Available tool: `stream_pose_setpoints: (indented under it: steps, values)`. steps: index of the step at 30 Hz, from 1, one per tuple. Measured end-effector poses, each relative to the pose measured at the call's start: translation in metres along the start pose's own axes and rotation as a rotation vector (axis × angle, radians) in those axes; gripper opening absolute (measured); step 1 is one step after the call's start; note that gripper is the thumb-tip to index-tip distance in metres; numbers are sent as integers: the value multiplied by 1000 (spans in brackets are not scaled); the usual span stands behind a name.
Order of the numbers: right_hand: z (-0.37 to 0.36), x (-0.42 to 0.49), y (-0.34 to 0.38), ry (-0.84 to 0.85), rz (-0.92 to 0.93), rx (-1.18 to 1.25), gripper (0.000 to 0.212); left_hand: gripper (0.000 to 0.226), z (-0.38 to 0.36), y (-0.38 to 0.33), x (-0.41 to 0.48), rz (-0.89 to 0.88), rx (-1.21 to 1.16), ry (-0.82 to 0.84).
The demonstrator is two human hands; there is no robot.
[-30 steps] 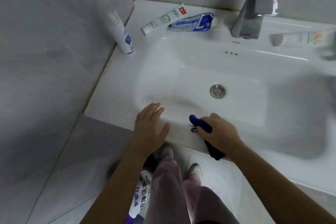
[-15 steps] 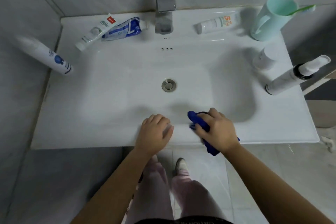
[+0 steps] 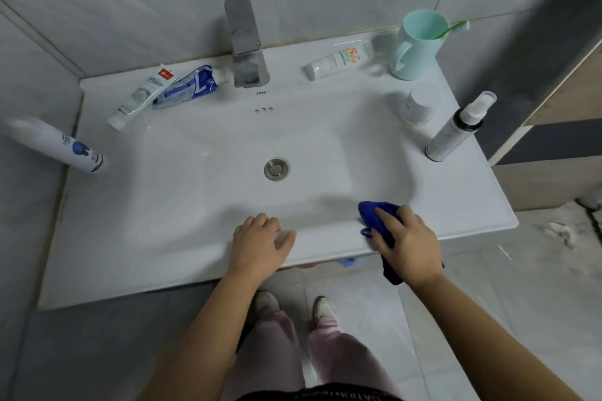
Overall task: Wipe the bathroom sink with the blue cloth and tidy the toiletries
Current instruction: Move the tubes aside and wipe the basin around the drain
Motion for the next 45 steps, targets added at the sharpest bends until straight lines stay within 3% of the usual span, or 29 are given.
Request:
stream_pose_setpoints:
  steps: [3,5,7,10,13,18,20,23,24,25,28,29,31,33,35,41,45]
  values:
    - [28,-12,-69,-66,-321,-26,41,79,3,-6,5,-5,123,72]
    - [35,-15,-84,-118,-463,-24,40,77,1,-17,6,-20,96,39]
    - [26,-17,-62,-141,-409,1,40,68,-3,-37,8,-83,-1,-4]
    - [6,-27,-13,-66,-94,10,43,50,-9,-75,11,-207,-93,83]
    - [16,-25,-31,-15,14,-38,41,48,-17,-95,15,-269,-94,126]
    - [42,-25,-97,-178,-458,-26,37,42,-24,-94,7,-246,-124,47]
    - [32,-24,-71,-184,-363,7,35,40,-24,-93,5,-248,-120,18]
    - [14,-25,-26,-35,8,-5,33,43,-27,-91,3,-269,-113,18]
    - [16,-21,-29,4,56,-12,35,44,-27,-91,3,-271,-125,27]
    - [22,-13,-41,15,3,-13,36,46,-26,-91,4,-273,-136,31]
    - [41,0,-91,-34,-449,3,36,46,-26,-90,4,-287,-158,5]
    - [41,1,-92,-54,-502,10,37,45,-27,-89,3,-280,-171,-5]
    - [29,-1,-60,-70,-350,33,34,42,-27,-88,0,-271,-208,-31]
    - [9,-12,-14,-2,-73,41,38,39,-25,-84,-3,-263,-227,-74]
    - [4,-10,0,80,90,13,40,38,-21,-74,-8,-240,-223,-125]
    - [7,44,-32,181,-79,-135,22,38,-7,-19,-20,-78,-198,-286]
    - [-33,48,61,392,145,76,40,38,-1,6,-28,6,-186,-331]
Point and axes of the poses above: each hand's wrist, its own x-axis towards the middle knuckle, its own z-axis out of the back of the hand, y = z × x, the point moved 3 cm from there along x, towards the middle knuckle, and after that the axes turned 3 degrees about z, right-handed, at the moved point
